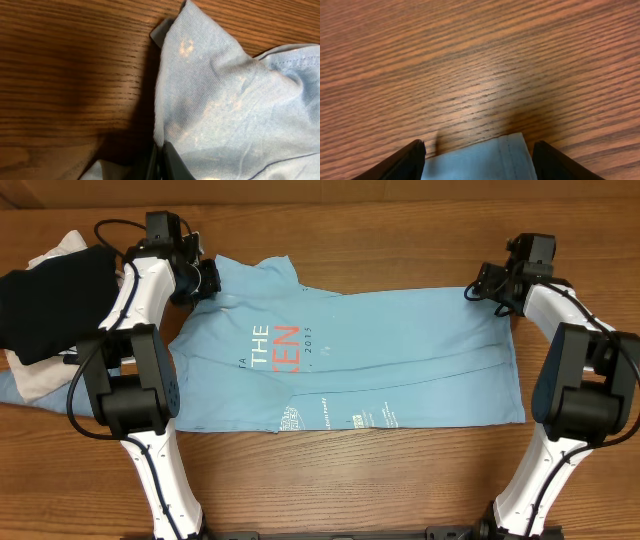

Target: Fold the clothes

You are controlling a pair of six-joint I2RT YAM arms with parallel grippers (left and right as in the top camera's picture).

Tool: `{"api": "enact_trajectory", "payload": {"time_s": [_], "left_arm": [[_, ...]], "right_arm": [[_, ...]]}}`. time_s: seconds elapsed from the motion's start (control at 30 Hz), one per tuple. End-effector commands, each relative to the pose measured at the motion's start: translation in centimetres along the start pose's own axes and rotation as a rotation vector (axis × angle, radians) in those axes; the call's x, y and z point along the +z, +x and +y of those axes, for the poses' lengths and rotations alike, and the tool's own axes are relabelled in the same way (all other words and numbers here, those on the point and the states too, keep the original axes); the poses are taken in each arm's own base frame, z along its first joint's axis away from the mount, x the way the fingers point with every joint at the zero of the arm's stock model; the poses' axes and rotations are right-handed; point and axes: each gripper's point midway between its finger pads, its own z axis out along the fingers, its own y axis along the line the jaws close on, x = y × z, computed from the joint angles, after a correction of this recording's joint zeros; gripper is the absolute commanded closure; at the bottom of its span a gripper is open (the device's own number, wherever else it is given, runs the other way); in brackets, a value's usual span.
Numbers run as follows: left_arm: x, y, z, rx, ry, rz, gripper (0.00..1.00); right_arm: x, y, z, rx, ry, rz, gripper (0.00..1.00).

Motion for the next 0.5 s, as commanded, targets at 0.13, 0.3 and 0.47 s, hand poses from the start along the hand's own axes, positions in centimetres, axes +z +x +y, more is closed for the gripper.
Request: {"api": "enact_trajectory", "payload": {"time_s": [0.13, 0.3, 0.47], "left_arm": [[-1.6, -1.0, -0.8, 0.011, 0.002, -0.036, 0.92], [-1.6, -1.1, -0.8, 0.011, 0.002, -0.040, 0.93], [-1.9, -1.6, -0.6, 0.008, 0.003, -0.055, 0.96]], "right_arm": [[1.9, 1.5, -1.0, 0.005, 0.025, 0.045, 0.40], [1.8, 1.5, -1.0, 0.005, 0.026, 0.047, 0.85], [0.1, -0.1, -0.8, 0.010, 0.025, 0.035, 0.96]]}}
